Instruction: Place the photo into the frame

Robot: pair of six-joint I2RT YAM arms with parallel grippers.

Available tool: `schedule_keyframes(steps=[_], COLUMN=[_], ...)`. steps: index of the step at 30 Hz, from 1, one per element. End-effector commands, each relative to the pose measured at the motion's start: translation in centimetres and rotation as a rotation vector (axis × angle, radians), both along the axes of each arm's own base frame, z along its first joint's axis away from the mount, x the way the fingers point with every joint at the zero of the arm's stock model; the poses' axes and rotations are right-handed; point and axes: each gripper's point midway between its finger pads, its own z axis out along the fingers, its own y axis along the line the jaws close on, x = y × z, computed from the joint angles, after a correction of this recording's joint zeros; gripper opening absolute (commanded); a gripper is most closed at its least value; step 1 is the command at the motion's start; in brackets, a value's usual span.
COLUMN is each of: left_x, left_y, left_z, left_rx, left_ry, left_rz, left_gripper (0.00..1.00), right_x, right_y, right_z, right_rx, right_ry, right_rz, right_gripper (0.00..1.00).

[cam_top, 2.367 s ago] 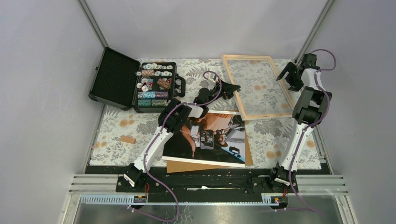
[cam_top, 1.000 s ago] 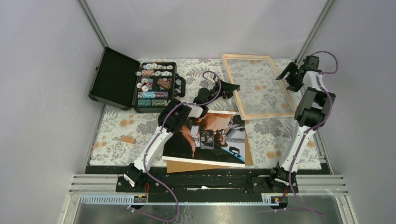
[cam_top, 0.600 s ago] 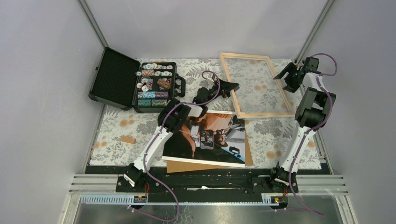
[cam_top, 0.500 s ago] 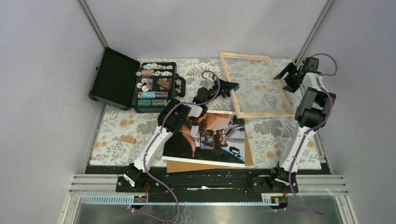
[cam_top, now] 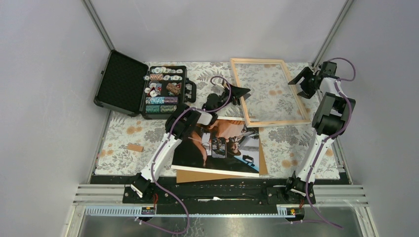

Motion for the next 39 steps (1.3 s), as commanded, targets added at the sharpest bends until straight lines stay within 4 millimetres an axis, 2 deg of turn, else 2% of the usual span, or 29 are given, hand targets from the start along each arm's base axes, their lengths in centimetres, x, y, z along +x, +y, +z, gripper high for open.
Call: schedule_keyframes(steps=[1,11,19,24,27,29,33,35,39], left_x=[-0.2,0.1,0.1,0.2,0.3,0.6,0.6,0.5,0.4], left_y=[1.4,1.5,1.3,2.1,2.5,2.2,2.2,2.0,1.9], left_z=[-2.8,-4.8,-5.2,-5.7,-6.1,-7.1,-7.4,-7.9,-7.8], left_rx=[0.009,0.069,0.092,0.154,0.242,0.365,0.499,0.563,0.624], left_ry=[-0.018,0.038,0.046,0.063,0.065,0.066,0.055,0.063,0.058], left_rz=[0.046,0.071,0.077,0.105,0.128,0.125,0.168,0.171,0.190], left_gripper=[0.58,0.72,0.82,0.98,0.99,0.99,0.99,0.99,0.99], right_x=[-2.0,-2.4,-2.5,-2.0,-2.1,-2.7,-4.1,-4.9,-6.9], right_y=[2.6,4.3,5.8,3.5,1.9,1.2,1.1,2.2,8.2], right_z=[0.1,0.0,0.4,2.7,4.4,5.2,6.9,7.7,8.1], right_rx=[0.067,0.084,0.072,-0.079,-0.171,-0.220,-0.335,-0.383,-0.365], right_ry=[0.065,0.063,0.057,0.045,0.032,0.031,0.033,0.039,-0.003], right_rz=[0.031,0.054,0.078,0.053,0.013,-0.010,-0.038,-0.029,0.072], right_gripper=[0.88,0.87,0.87,0.88,0.89,0.90,0.91,0.92,0.92])
